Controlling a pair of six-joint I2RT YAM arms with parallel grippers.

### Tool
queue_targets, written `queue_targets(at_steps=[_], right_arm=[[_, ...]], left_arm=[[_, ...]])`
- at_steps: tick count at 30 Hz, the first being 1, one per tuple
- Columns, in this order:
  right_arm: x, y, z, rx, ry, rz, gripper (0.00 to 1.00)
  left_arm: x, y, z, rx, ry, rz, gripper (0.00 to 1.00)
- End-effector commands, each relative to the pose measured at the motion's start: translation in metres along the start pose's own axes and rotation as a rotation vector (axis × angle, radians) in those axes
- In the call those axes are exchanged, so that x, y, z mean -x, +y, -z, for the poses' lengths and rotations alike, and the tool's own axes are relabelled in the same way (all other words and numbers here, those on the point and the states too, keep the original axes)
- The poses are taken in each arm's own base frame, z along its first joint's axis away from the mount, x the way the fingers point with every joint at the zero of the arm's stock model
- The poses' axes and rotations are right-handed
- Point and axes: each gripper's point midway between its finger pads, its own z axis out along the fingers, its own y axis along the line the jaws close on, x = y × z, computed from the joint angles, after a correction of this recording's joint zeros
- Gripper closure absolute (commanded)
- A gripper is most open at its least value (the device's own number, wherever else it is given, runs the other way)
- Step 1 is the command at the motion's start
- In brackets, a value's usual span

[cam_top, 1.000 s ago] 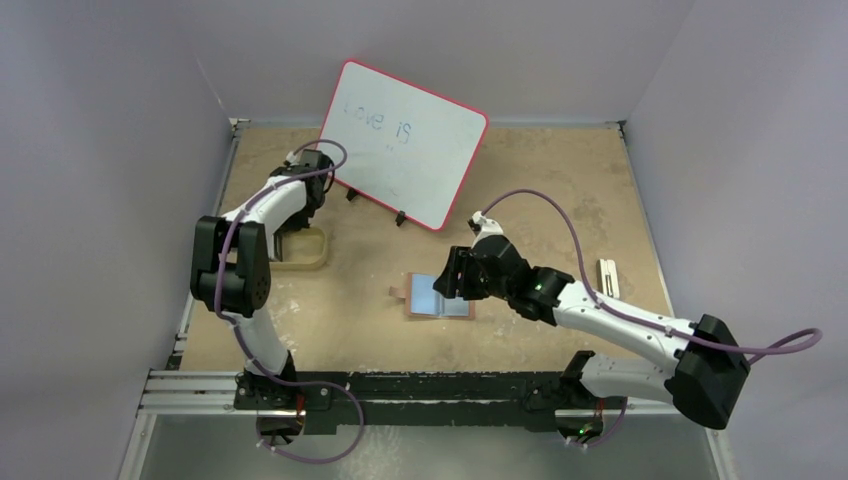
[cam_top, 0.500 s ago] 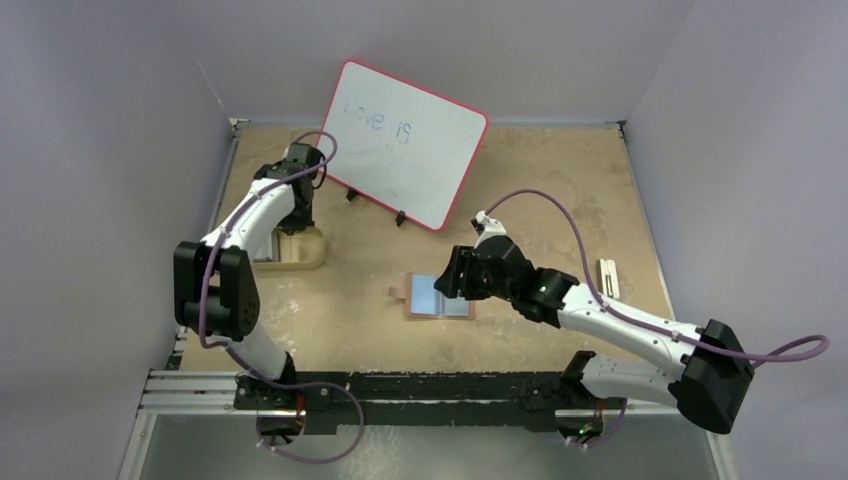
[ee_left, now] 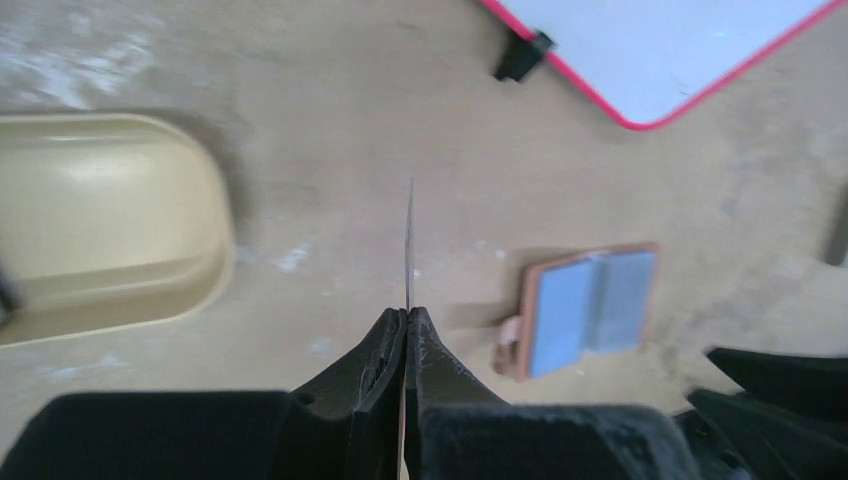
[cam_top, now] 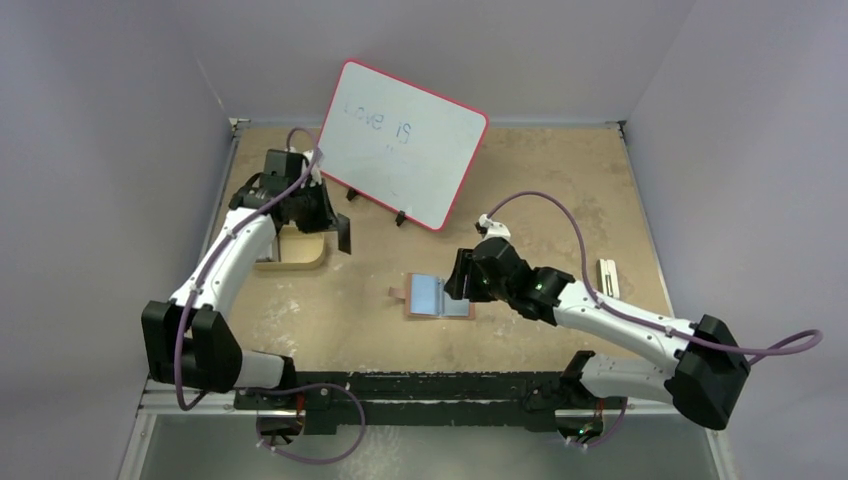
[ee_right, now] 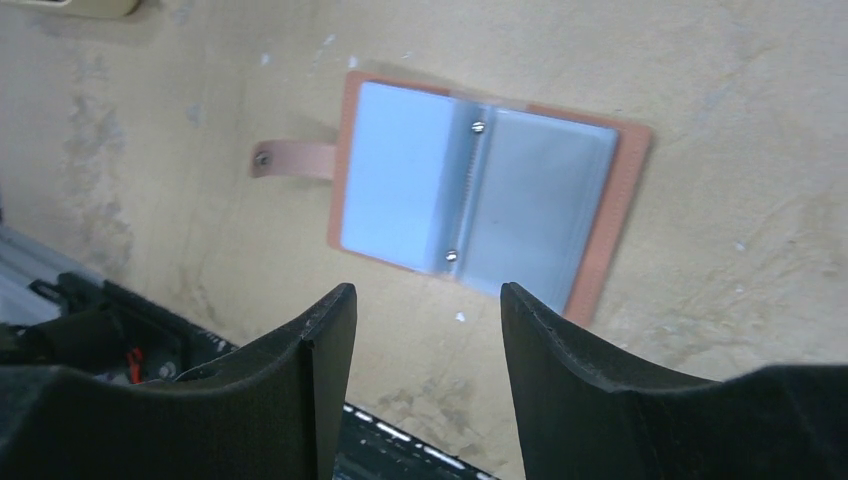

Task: Put the credit cards into the card holder
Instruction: Pick up the credit card from the storage box, then insert the credit card into the card holder.

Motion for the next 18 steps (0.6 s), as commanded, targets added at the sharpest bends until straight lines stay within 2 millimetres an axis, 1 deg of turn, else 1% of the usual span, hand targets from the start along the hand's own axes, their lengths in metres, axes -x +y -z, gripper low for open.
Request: queue_targets(at_steps=[1,3,5,7,10,13,18], right_arm=[[0.02,-0.018,0.002,-0.118,-0.059,0.004,0.42],[0.021,-0.023,-0.001,-0.136,-0.056,0.002,0.42],[0.019,-0.032,-0.007,-0.153,-0.042,-0.007,0.42],[0.018,-0.04,-0.015,-0.141,-0.022,-0.037,0.42],[0.014,-0.046,-0.025,-0.079,0.01,-0.089,0.43],[0.011,-0.052,-0.031,-0.096,0.018,-0.098,0.43],[0.0,-0.055,-0.041,-0.109,0.07,-0.096,0.45]], left_arm=[[-0.001,-0.067,0.013,-0.39,-0.038,0.121,1.0],[-0.003,-0.085,0.017,-0.48,-0.064,0.168,1.0],[-0.013,-0.106,0.021,-0.568,-0.056,0.179,1.0],[-0.025,-0.118,0.017,-0.596,-0.037,0.187,1.0],[-0.044,-0.136,0.008,-0.639,-0.001,0.203,1.0],[-0.058,-0.141,-0.004,-0.648,0.009,0.23,1.0],[-0.082,-0.149,-0.02,-0.729,0.023,0.296,1.0]])
